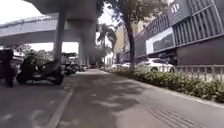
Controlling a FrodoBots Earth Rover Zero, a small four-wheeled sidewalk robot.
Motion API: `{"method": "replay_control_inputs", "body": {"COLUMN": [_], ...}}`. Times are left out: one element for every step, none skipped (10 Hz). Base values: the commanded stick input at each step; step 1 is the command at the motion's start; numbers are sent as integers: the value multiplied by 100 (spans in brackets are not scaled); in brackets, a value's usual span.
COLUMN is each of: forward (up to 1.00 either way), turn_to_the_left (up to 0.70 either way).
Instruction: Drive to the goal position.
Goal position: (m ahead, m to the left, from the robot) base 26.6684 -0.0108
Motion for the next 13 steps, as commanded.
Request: {"method": "replay_control_inputs", "body": {"forward": [45, 45, 45, 45, 45, 45, 45, 45, 45, 45, 45, 45, 45], "turn_to_the_left": [0, 0, 0, 0, 0, 0, 0, 0, 0, 0, 0, 0, 0]}}
